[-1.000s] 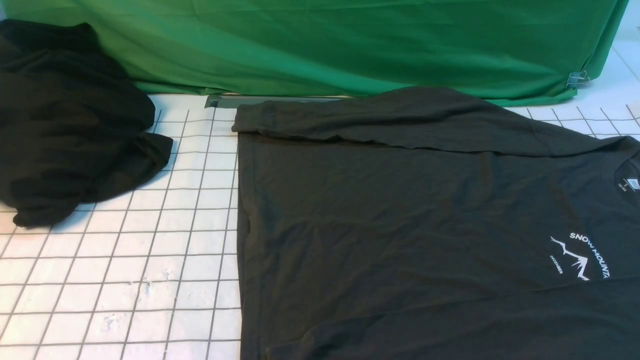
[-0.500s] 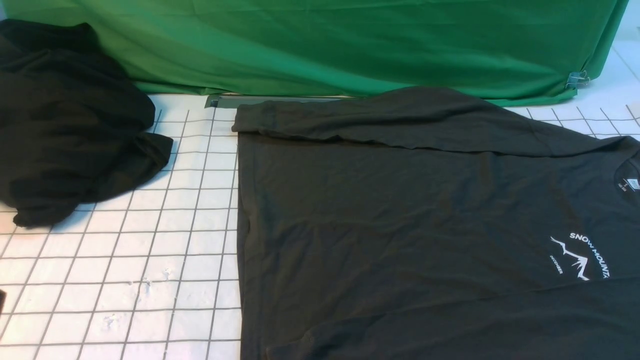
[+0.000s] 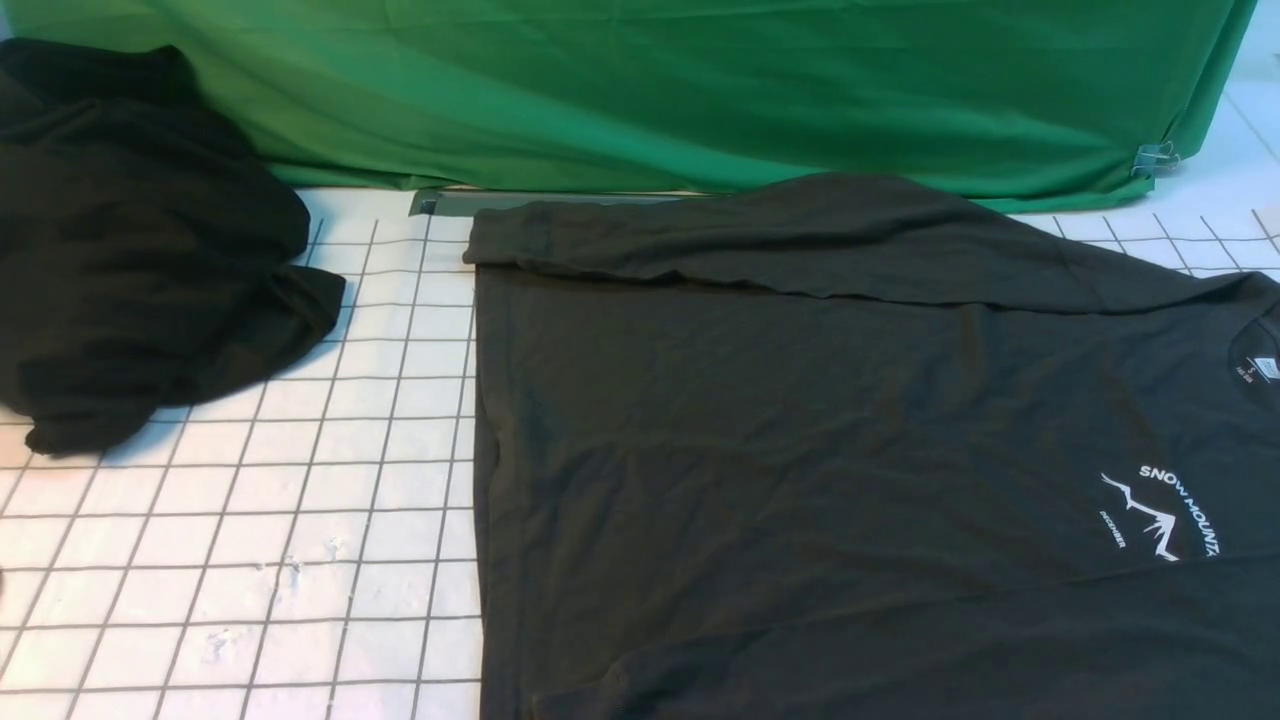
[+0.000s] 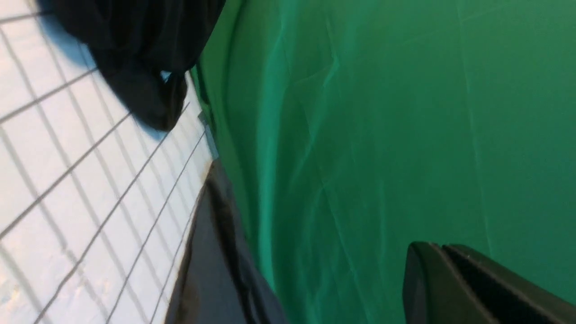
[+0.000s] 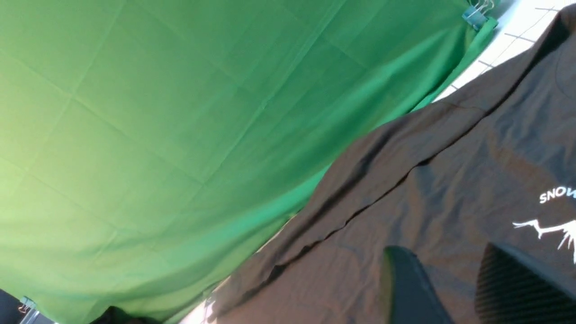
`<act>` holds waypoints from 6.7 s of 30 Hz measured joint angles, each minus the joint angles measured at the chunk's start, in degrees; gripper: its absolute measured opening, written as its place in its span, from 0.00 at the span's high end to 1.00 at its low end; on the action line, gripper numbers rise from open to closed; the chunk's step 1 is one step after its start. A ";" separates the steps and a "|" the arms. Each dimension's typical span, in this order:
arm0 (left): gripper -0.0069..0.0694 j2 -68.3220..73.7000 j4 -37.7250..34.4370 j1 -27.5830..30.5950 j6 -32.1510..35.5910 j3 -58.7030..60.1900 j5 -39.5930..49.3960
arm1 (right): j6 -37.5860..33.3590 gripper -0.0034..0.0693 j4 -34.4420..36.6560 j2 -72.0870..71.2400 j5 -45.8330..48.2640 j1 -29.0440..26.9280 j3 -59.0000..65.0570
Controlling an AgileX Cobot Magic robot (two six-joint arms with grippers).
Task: Fold a long-sleeved shirt over a white checkered tablecloth.
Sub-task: 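Grasp the left edge of the dark T-shirt lying flat on the table, then fold the left side of the black T-shirt inward over its body, then grab the top left corner of the dark shirt with the left gripper, then fold the left side of the dark shirt inward over its body with the left gripper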
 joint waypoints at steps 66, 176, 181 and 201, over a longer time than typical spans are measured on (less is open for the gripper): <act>0.53 100.27 2.41 -28.03 43.54 -51.87 42.10 | -43.46 0.71 -12.47 45.83 55.67 0.00 -42.87; 0.89 124.37 -29.50 -1.54 49.00 -108.87 44.92 | -38.20 0.63 -12.63 45.83 49.51 0.00 -42.83; 0.89 113.53 -17.32 -3.59 49.25 -105.34 54.45 | -35.98 0.63 -12.63 45.83 51.08 0.00 -42.81; 0.73 98.55 7.73 -17.39 39.78 -59.79 42.88 | -34.44 0.62 -12.63 45.83 49.06 0.00 -42.76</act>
